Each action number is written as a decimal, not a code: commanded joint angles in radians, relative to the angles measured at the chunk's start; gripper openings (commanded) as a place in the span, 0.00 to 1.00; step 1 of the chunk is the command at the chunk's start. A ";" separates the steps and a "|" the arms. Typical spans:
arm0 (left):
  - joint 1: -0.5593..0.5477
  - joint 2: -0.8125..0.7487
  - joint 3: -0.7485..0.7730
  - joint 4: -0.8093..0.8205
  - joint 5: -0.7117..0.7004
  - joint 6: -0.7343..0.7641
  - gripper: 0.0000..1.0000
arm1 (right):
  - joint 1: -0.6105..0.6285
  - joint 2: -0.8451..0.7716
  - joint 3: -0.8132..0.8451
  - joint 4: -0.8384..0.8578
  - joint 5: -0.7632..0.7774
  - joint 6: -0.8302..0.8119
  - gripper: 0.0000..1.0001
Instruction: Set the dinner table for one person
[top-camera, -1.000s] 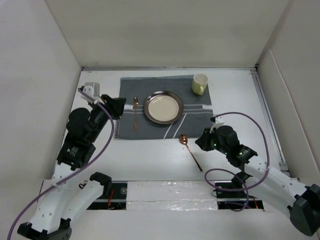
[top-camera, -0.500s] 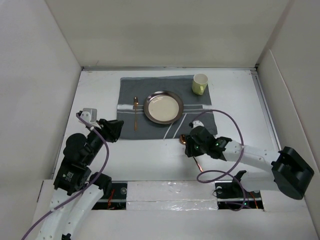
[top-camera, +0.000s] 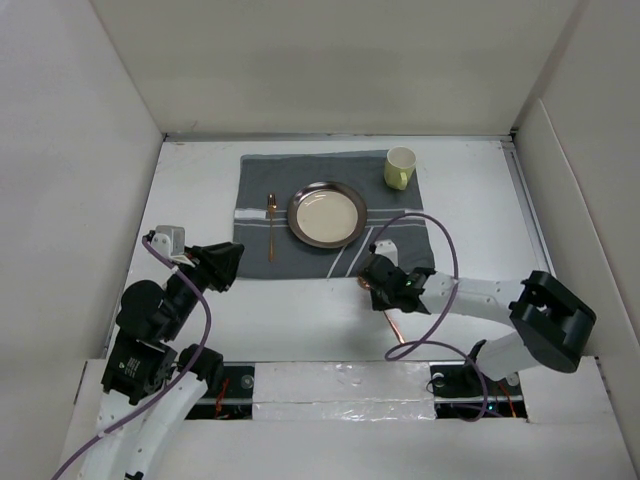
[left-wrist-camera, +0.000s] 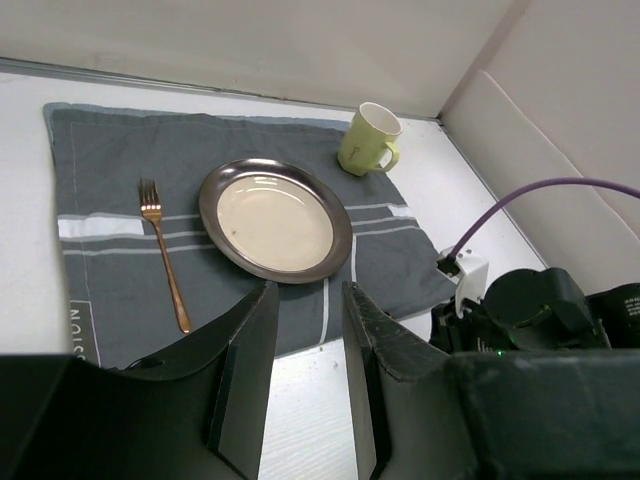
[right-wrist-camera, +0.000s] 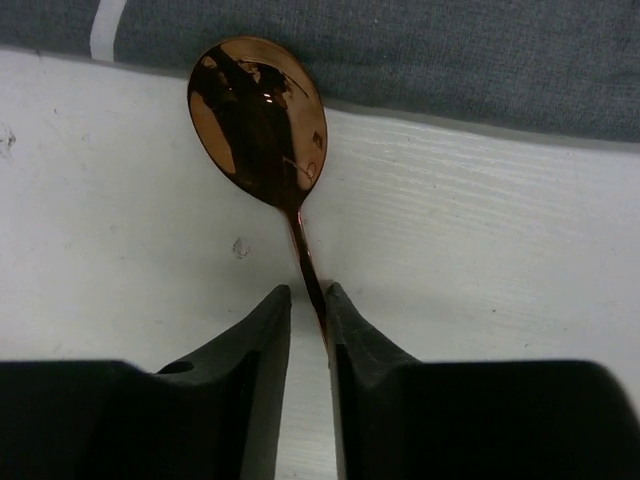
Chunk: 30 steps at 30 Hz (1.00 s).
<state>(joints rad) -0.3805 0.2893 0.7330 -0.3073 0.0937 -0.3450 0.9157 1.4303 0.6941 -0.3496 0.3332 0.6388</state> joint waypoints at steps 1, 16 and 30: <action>-0.006 -0.012 0.003 0.039 0.014 0.014 0.28 | 0.050 0.045 0.012 -0.066 0.032 0.065 0.23; -0.006 0.001 0.003 0.031 -0.021 0.006 0.29 | 0.148 -0.188 0.136 -0.247 0.161 0.081 0.00; -0.006 0.008 -0.006 0.013 -0.120 -0.014 0.36 | -0.340 0.232 0.540 0.054 -0.012 -0.355 0.00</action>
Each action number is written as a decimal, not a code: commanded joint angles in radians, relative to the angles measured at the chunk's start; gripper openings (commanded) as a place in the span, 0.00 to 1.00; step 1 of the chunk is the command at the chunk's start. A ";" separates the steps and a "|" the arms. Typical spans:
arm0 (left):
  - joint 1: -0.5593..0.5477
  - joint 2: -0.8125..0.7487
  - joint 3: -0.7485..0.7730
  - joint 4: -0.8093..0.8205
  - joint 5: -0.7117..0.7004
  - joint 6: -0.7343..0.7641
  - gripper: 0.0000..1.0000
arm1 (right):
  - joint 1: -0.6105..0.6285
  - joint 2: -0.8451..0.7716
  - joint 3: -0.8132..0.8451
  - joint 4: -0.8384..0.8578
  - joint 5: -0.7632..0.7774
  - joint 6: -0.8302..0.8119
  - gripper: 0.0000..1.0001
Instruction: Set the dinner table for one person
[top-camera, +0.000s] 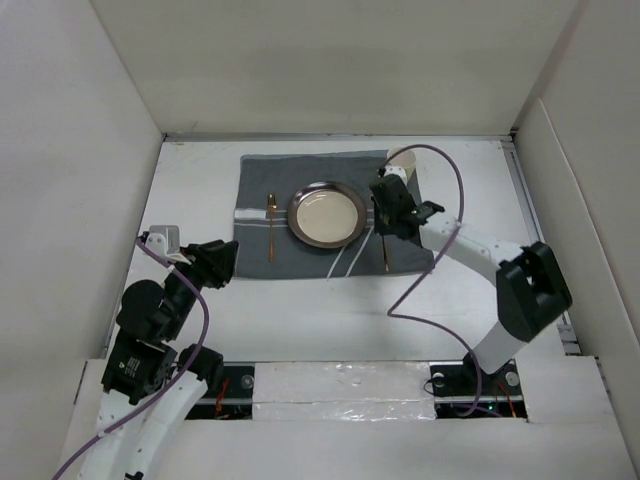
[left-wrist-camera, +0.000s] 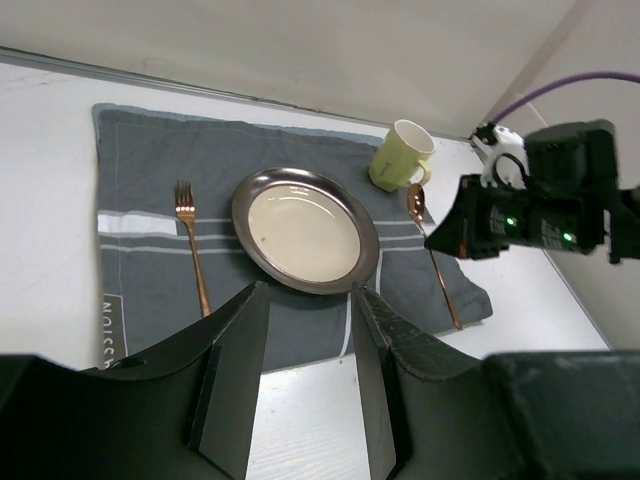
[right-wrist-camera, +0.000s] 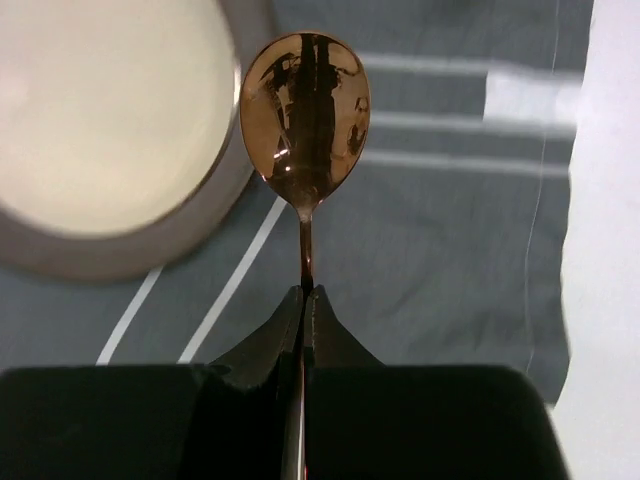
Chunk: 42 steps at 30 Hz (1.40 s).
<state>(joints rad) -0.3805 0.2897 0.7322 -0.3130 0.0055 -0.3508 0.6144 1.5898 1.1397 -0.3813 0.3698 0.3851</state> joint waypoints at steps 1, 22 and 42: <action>-0.006 0.012 -0.007 0.022 -0.030 -0.007 0.36 | -0.051 0.102 0.121 0.090 -0.052 -0.110 0.00; -0.006 0.062 -0.005 0.011 -0.053 -0.013 0.36 | -0.219 0.406 0.287 0.157 -0.164 -0.068 0.00; -0.006 0.078 -0.002 0.000 -0.084 -0.019 0.40 | -0.203 0.225 0.198 0.192 -0.203 -0.052 0.45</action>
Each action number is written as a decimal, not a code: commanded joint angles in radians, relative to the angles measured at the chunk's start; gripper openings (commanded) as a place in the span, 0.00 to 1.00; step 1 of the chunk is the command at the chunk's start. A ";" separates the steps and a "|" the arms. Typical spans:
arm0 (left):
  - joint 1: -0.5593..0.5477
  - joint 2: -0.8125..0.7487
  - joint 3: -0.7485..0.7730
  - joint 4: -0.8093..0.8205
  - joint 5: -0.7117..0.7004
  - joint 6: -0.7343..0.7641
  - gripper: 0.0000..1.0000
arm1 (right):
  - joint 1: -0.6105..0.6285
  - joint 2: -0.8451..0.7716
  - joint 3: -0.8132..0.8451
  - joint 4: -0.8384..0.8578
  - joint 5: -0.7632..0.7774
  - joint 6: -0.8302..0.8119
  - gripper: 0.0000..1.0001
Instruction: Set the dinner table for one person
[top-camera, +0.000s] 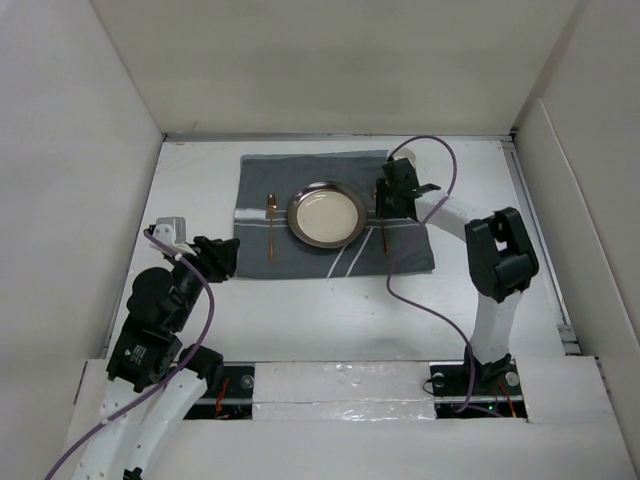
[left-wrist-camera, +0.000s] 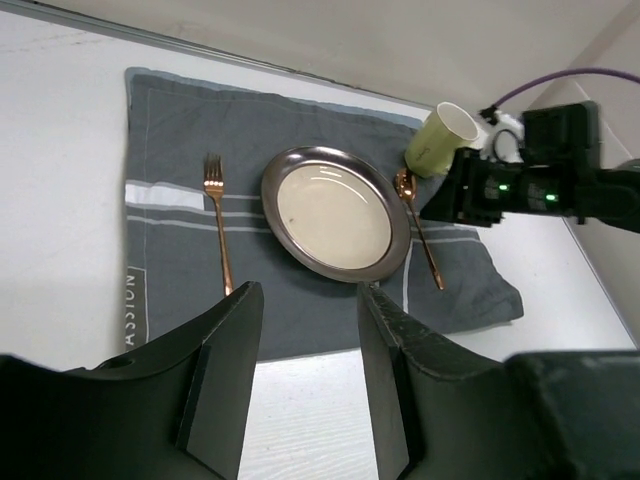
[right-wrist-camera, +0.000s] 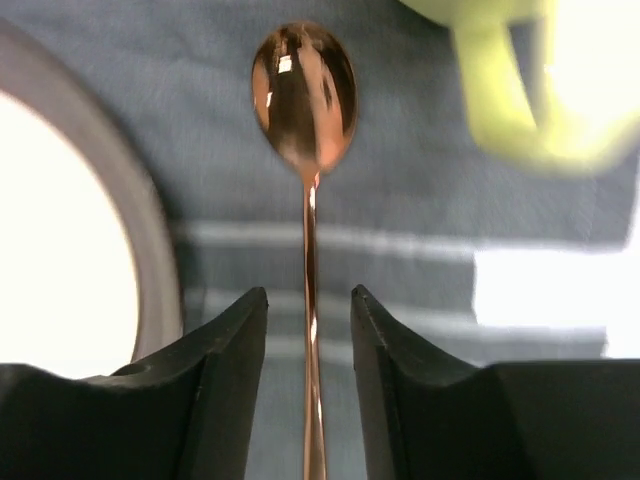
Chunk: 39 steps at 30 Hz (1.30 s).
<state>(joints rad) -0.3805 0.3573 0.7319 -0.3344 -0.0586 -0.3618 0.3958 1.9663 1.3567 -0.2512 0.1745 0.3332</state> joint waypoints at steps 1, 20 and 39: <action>-0.006 0.012 0.000 0.018 -0.038 -0.009 0.40 | 0.024 -0.188 -0.034 0.066 -0.013 -0.003 0.47; -0.006 0.026 0.234 -0.009 -0.248 0.011 0.50 | 0.242 -1.585 -0.474 0.130 0.490 -0.049 1.00; -0.006 -0.064 0.195 -0.071 -0.299 -0.035 0.52 | 0.242 -1.609 -0.559 0.112 0.550 0.072 1.00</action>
